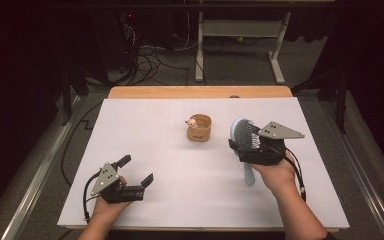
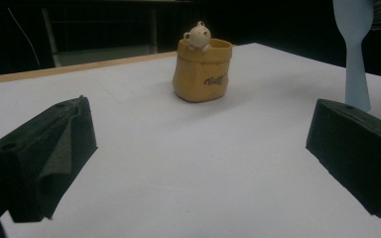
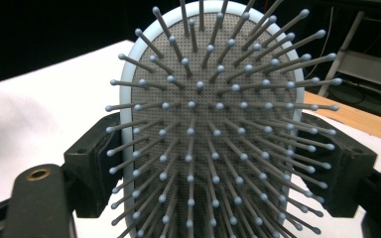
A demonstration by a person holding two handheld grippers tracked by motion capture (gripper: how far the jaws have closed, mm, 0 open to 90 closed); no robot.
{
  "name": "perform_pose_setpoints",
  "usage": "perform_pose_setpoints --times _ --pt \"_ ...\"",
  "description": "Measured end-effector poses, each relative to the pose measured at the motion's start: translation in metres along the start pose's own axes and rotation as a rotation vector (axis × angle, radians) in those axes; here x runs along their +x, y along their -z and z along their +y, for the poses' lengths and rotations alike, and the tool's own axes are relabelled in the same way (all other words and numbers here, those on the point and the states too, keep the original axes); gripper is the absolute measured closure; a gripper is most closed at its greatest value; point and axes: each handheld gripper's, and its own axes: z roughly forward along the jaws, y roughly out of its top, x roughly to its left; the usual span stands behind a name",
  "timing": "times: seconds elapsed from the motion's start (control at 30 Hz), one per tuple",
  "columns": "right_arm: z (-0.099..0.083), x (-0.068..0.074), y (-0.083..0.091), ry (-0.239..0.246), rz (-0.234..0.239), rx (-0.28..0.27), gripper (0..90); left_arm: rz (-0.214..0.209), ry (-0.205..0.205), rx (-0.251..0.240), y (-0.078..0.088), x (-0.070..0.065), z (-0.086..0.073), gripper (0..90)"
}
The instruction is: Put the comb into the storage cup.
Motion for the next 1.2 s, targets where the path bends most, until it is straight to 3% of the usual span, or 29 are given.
perform_pose_setpoints --times 0.3,0.67,1.2 --pt "-0.007 -0.001 0.008 -0.046 -0.003 -0.076 20.6 -0.005 -0.003 0.005 0.000 0.000 -0.001 0.3" --pt "-0.016 -0.003 0.014 -0.061 -0.015 -0.150 20.6 -0.017 -0.005 0.014 0.000 -0.001 -0.003 0.3" --pt "-0.014 -0.003 0.007 -0.077 -0.023 -0.169 20.6 -0.022 -0.021 0.022 -0.002 -0.001 -0.005 0.4"
